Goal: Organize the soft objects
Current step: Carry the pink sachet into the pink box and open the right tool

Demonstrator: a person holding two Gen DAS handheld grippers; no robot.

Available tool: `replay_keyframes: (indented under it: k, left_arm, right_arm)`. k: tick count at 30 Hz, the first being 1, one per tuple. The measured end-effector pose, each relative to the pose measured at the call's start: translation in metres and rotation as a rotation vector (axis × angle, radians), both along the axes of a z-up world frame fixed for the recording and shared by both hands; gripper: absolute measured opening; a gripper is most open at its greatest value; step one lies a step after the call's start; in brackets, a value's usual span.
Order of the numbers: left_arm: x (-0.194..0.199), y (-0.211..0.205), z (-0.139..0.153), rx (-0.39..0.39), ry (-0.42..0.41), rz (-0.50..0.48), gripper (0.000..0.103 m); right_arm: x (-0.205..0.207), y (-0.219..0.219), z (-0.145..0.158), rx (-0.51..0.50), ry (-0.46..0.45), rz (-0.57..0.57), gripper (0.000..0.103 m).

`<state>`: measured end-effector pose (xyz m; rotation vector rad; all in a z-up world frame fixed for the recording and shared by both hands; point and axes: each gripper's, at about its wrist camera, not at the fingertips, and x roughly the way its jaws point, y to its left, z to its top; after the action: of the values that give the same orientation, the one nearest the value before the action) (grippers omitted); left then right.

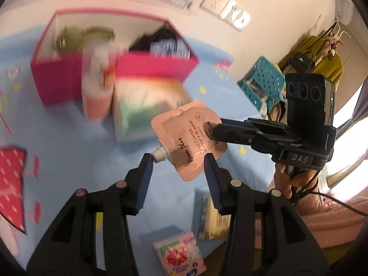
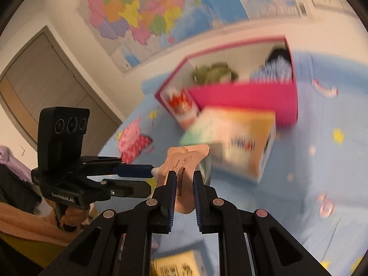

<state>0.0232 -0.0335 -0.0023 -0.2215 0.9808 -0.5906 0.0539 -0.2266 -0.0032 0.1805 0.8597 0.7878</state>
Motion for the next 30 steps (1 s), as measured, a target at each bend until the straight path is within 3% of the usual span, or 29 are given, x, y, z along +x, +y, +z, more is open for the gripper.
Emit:
replay_keyframes:
  k: [6, 14, 20, 30]
  left_arm:
    - [0.028, -0.001, 0.046, 0.038, -0.129, 0.028, 0.047]
    - [0.076, 0.012, 0.075, 0.102, -0.208, 0.093, 0.047]
    - [0.114, 0.030, 0.065, 0.125, -0.176, 0.140, 0.047]
    - [0.157, 0.058, 0.013, 0.130, -0.034, 0.195, 0.047]
  right_arm:
    - [0.027, 0.005, 0.048, 0.006, -0.150, -0.014, 0.014]
    - [0.082, 0.022, 0.076, 0.057, -0.208, -0.027, 0.014]
    - [0.125, 0.040, 0.062, 0.060, -0.163, -0.027, 0.016]
    - [0.170, 0.074, 0.011, -0.004, -0.028, 0.000, 0.017]
